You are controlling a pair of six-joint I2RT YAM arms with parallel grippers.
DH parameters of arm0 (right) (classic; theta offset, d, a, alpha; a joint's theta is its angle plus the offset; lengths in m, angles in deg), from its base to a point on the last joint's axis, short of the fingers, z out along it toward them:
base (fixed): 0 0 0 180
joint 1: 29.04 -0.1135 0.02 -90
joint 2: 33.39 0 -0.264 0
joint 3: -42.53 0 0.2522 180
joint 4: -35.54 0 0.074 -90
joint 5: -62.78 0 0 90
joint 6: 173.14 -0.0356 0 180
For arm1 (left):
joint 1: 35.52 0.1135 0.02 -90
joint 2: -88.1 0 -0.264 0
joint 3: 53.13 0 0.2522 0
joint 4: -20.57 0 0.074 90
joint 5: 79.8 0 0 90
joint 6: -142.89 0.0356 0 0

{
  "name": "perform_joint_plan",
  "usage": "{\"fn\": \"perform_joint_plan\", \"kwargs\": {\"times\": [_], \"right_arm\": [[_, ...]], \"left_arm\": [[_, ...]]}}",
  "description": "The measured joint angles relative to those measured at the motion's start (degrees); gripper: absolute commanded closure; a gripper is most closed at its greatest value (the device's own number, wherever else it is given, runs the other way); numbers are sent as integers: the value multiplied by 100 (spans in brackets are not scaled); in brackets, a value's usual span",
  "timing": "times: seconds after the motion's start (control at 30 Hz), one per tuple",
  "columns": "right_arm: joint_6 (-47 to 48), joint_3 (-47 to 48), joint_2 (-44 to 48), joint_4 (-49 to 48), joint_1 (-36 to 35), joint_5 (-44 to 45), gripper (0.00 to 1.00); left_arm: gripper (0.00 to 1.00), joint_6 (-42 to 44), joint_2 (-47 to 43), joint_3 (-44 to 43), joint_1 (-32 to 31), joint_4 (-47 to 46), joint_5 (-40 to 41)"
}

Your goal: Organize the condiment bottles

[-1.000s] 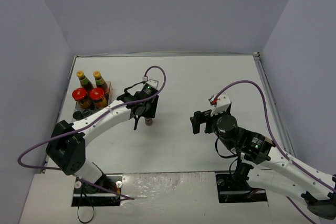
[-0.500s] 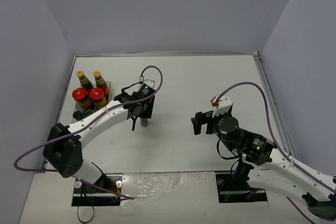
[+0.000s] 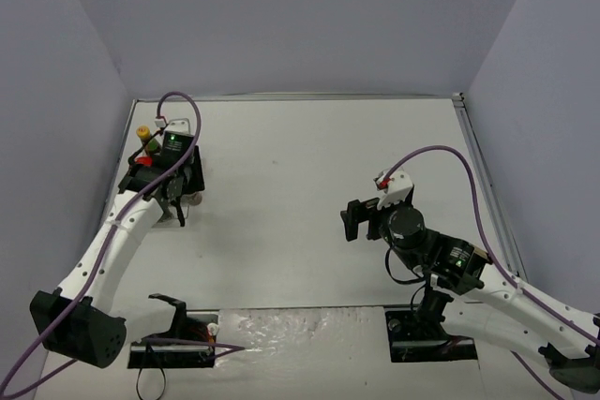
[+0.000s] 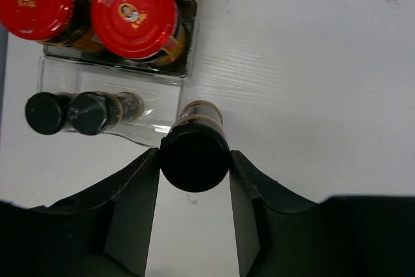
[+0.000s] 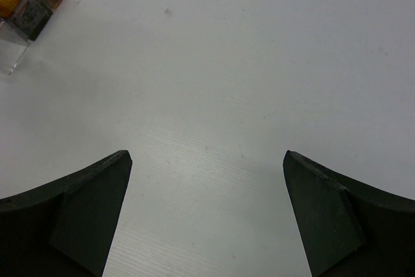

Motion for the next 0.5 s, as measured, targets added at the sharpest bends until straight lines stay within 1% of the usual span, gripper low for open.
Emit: {"fn": "perform_joint_plan", "kwargs": {"times": [0.2, 0.33, 0.5], "right_arm": [[0, 0, -5, -2, 0, -5, 0], [-2, -1, 18, 0, 0, -15, 0], [-2, -28, 136, -1, 0, -22, 0]], "left_arm": [[100, 271, 20, 20, 902, 3, -57], [100, 339, 92, 65, 1205, -106, -151], [100, 357, 326, 318, 1363, -356, -384]]}}
